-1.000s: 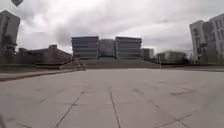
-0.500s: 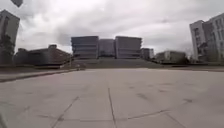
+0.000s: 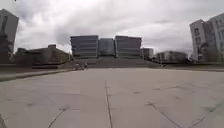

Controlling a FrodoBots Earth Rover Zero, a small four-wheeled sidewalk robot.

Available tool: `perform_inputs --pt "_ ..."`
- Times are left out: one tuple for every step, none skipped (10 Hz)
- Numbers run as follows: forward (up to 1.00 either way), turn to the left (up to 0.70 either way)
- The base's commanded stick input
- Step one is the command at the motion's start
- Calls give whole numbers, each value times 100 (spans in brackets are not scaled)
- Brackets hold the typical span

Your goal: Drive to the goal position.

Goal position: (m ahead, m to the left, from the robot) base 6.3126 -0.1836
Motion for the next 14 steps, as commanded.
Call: perform_inputs --pt "100 0" --pt "100 0" --pt "100 0" --pt "100 0" --pt "100 0" --pt "100 0" --pt "100 3" --pt "100 13" --pt "100 23" --pt "100 22" --pt "100 10" --pt "100 3" --pt "100 2" --pt "100 0"
